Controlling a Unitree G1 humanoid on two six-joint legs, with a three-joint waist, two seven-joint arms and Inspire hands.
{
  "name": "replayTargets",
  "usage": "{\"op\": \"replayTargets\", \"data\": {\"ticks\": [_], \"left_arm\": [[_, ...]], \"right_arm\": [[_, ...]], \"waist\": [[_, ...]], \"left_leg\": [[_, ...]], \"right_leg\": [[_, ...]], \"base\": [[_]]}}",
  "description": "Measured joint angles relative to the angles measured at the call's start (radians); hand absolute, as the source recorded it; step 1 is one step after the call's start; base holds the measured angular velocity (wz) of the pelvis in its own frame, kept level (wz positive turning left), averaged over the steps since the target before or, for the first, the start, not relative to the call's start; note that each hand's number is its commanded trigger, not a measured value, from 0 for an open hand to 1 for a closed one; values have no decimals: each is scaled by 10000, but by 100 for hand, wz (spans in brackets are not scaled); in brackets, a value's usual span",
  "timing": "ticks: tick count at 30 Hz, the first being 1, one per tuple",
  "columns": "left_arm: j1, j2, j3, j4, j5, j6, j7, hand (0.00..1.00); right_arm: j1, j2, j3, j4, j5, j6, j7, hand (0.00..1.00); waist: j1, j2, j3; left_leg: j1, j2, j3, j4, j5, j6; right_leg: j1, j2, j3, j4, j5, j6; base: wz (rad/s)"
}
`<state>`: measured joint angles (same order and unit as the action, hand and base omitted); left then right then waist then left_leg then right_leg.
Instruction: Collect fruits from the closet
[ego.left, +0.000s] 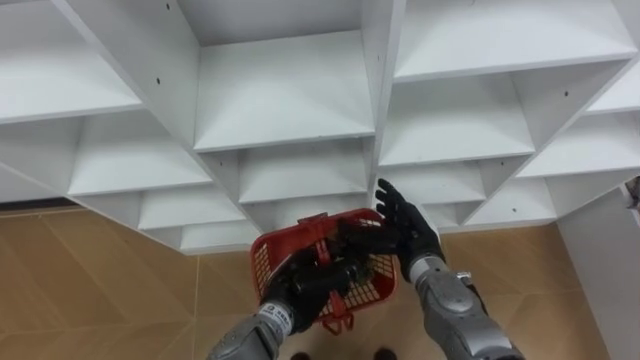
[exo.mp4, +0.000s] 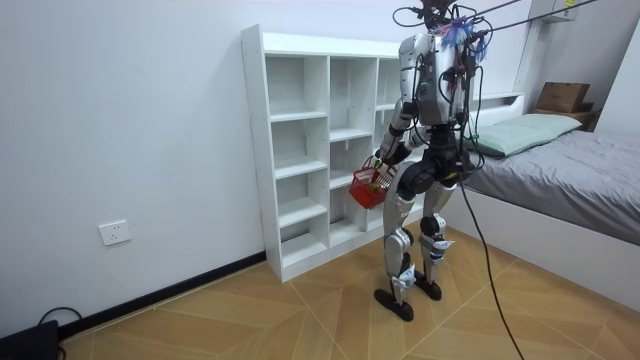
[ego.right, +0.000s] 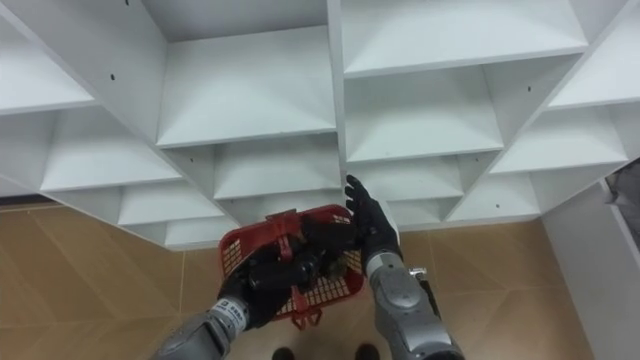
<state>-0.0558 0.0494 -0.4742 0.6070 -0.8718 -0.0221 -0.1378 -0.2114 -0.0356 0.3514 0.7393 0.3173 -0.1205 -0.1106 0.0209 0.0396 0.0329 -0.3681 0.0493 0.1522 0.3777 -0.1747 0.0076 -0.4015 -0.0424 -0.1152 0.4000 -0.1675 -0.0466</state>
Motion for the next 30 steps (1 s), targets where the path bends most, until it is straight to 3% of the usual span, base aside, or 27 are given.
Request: {"op": "replayTargets", "data": {"ticks": [14,25,30], "left_arm": [[-20,-34,-22,116,30,-1,3,100],[405,206,4,233,935,94,-88,100],[647,561,51,231,1773,53,-57,100]], "right_arm": [[252,-26,298,24,714,-310,-169,0],[933,-189,238,31,681,-303,50,0],[1234,-526,214,243,630,-320,144,0]], "waist": [[-47,-73,15],[81,-40,2],[93,-40,-26]], "left_leg": [[12,-55,-22,-19,0,0],[375,-25,-15,-269,-1,-3],[900,-57,89,-594,1,-8]], "right_leg": [[45,14,7,-47,7,8],[451,86,7,-358,64,23],[912,90,20,-608,72,42]], "base": [[0],[0],[-3]]}}
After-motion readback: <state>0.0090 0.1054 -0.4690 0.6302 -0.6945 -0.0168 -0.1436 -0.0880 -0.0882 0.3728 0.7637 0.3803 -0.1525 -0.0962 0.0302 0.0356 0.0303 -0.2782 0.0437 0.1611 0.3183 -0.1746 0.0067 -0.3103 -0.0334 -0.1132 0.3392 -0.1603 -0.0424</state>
